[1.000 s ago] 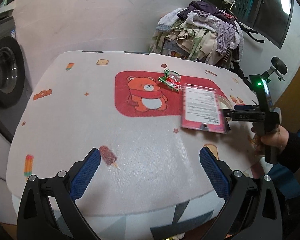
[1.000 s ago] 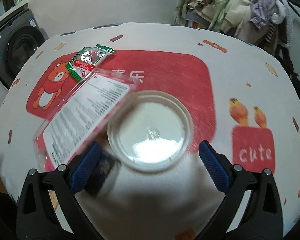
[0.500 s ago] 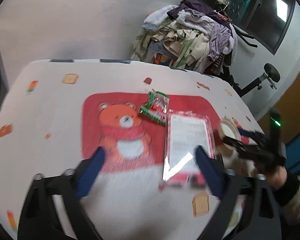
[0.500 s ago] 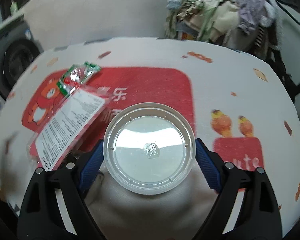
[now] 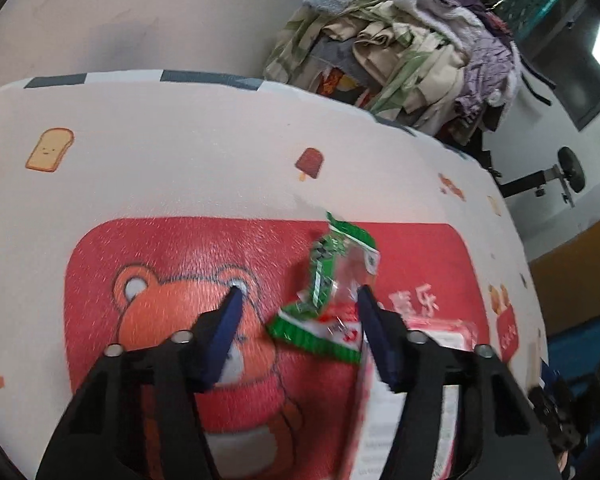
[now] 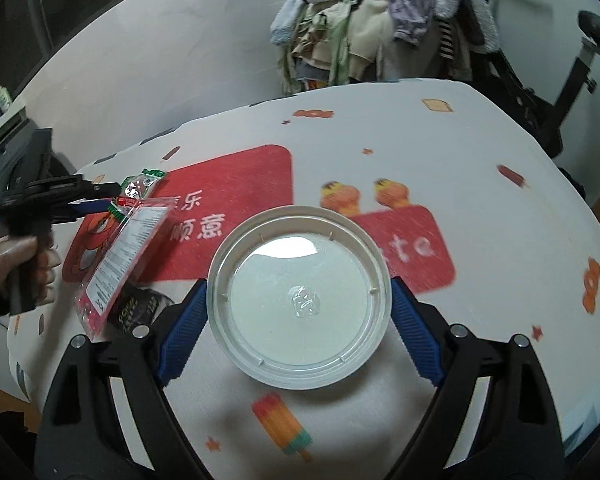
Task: Collect trash
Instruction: 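Grasp the green candy wrapper with the left gripper while the right holds the lid, then drop the green wrapper into the bin with the left gripper while the right carries the lid, then lower the clear lid into the brown bin and open the right gripper, then grasp the black Face tissue pack on the table with the right gripper, then grasp the pink card package with the left gripper while the right lifts the black pack, then carry the pink package and black pack over the brown bin and release both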
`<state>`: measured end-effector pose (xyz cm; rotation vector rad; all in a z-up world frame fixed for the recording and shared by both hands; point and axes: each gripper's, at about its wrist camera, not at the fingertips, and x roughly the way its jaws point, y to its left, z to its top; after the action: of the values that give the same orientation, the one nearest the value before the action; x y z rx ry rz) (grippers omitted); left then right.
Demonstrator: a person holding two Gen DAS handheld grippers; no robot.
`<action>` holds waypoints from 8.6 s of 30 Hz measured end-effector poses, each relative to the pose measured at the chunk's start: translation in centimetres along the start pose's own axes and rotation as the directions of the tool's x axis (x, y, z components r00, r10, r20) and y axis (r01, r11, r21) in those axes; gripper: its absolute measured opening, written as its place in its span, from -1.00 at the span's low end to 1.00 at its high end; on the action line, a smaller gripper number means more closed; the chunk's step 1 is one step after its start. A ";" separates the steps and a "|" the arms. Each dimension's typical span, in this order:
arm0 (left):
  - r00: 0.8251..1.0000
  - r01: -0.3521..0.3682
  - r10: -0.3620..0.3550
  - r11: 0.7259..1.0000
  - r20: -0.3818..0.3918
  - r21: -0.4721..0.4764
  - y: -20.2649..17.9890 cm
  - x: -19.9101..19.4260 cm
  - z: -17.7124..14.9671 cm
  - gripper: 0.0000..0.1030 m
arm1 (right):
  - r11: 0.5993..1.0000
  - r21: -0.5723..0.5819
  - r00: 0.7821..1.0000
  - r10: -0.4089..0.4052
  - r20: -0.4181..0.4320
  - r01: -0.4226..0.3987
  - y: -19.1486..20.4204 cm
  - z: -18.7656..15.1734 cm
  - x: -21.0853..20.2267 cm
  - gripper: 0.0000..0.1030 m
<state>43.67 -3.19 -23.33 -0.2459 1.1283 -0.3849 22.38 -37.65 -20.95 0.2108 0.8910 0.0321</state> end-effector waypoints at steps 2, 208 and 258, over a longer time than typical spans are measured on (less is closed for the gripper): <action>1.000 -0.014 0.014 0.999 0.001 0.044 -0.6 0.4 0.2 -0.51 | 1.000 -0.008 1.000 -0.011 -0.006 0.011 -0.1 -0.4 -0.2 0.68; 0.980 0.116 -0.165 0.930 0.115 0.348 -7.7 -24.9 -29.0 -0.70 | 0.946 -0.289 0.988 0.131 -0.076 -0.148 13.7 -7.1 -10.2 0.45; 0.940 -0.102 0.014 0.965 0.342 0.241 -6.9 -30.1 -38.3 0.88 | 0.887 -0.397 0.964 0.158 -0.213 -0.233 17.8 -22.3 -13.0 0.46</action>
<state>-3.61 3.22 -11.55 -0.0457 0.7364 -0.4133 -2.00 -17.91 -21.10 -0.1092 1.0132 0.4357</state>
